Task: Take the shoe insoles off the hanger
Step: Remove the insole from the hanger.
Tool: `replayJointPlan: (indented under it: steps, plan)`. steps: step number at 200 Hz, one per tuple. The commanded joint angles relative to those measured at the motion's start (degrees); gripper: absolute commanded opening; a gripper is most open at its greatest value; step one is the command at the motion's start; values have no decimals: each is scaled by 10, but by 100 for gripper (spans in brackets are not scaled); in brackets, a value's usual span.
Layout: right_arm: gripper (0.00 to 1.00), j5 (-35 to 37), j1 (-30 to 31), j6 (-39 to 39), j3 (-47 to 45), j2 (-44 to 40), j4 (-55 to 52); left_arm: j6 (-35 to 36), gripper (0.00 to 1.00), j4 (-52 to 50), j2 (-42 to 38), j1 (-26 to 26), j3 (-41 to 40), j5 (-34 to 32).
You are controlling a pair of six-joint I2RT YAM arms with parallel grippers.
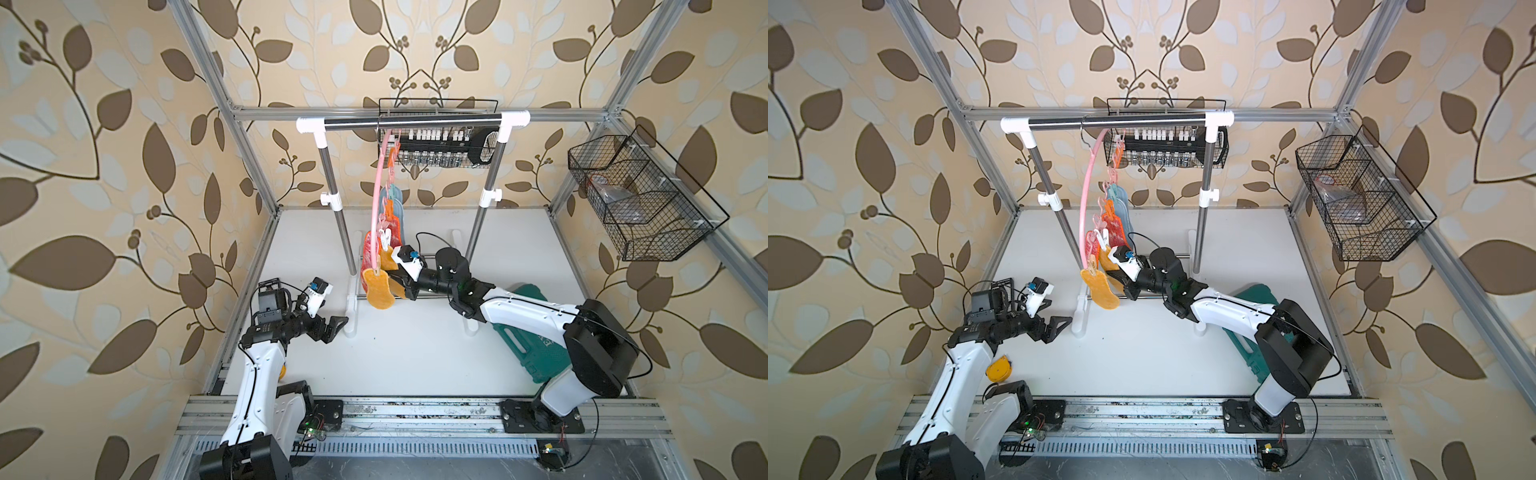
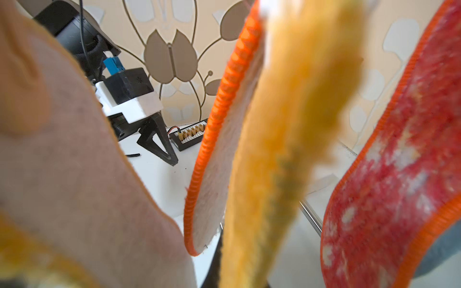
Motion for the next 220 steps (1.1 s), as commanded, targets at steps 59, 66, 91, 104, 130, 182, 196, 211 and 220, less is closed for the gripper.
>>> replayJointPlan:
  steps: [59, 66, 91, 104, 130, 182, 196, 211, 220]
  plan:
    - [8, 39, 3, -63, 23, -64, -186, 17, 99, -12, -8, 7, 7, 28]
    - [12, 48, 3, -66, 31, -64, -205, 16, 99, -12, -8, 7, 7, 27]
    - [25, 83, 2, -82, 40, -72, -244, 17, 99, -12, -4, 7, 7, 28]
    - [21, 82, -3, -83, 32, -77, -240, 17, 99, -13, -4, 7, 7, 28]
    - [0, 22, -15, -83, 32, -84, -245, 16, 99, -12, -2, 6, 8, 26]
    - [0, 20, -21, -88, 31, -106, -274, 17, 99, -13, -3, 7, 8, 24]
    - [1, 45, -22, -103, 35, -111, -299, 16, 99, -12, -1, 6, 10, 24]
    - [1, 68, -24, -117, 39, -115, -323, 17, 99, -12, -1, 6, 8, 24]
    - [1, 73, -25, -120, 40, -118, -331, 20, 99, -12, -1, 6, 9, 26]
